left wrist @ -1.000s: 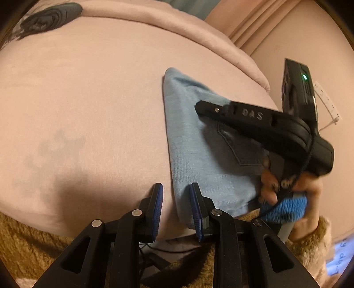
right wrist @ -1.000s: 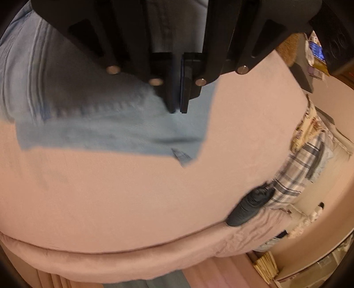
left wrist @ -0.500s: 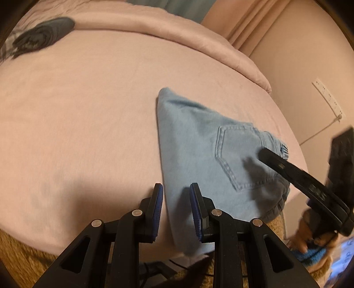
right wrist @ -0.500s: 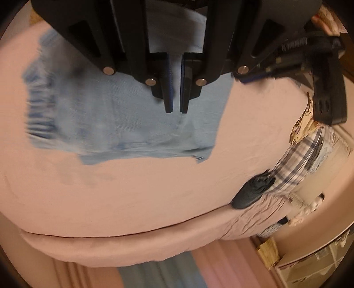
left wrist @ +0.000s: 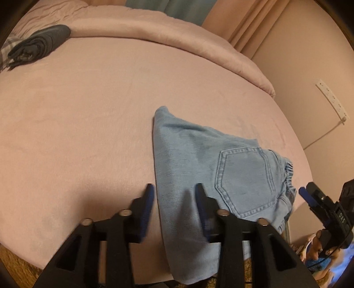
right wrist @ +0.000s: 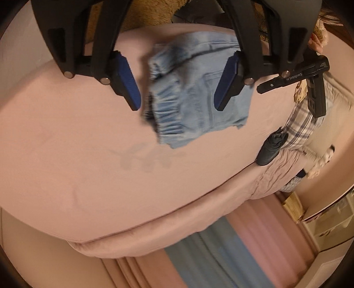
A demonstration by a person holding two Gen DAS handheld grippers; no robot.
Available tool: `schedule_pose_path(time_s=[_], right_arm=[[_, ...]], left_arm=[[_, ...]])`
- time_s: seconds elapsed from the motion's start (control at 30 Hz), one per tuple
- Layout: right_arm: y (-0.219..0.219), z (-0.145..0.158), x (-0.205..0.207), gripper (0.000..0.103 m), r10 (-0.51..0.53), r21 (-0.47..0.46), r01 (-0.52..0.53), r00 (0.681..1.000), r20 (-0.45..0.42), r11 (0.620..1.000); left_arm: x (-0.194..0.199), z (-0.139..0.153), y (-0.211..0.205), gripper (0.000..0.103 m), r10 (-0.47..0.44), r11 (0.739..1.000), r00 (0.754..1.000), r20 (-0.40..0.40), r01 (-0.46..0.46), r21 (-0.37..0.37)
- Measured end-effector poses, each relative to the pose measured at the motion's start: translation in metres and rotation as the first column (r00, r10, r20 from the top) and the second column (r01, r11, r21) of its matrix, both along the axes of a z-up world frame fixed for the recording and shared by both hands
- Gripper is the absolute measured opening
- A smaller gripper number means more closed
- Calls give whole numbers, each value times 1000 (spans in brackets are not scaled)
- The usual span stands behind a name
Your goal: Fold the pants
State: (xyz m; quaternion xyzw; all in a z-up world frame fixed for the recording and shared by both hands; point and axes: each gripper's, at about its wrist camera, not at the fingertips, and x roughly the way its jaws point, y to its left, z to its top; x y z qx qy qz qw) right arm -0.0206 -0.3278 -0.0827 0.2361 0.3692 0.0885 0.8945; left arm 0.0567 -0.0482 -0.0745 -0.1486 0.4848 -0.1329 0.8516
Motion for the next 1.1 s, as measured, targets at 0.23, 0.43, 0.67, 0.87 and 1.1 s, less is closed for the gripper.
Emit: schedule_pose_path(time_s=[0.23,0.43,0.67,0.87,1.1], right_arm=[[-3,-32,6,75,63,83,-54,993,-100,995],[1,-54,12,83,118,148,-95,980,-161,984],[-3,-66,19,87,160,248,-122,977,-138,961],[18,-69,40,89,237,287,-196,965,-116,938],[37,-67,48,70,211,170,-189,970,-119,967]], left_arm=[[4,-14,0,54,10,1000,999,-47,-9,27],[4,-23,-9,71,-16,999,999,-38,18,37],[1,-27,-12,79,-25,999,999,-22,26,37],[13,-28,-17,79,-48,998,998,-33,49,34],[19,-27,-25,50,-77,996,997,0,77,36]])
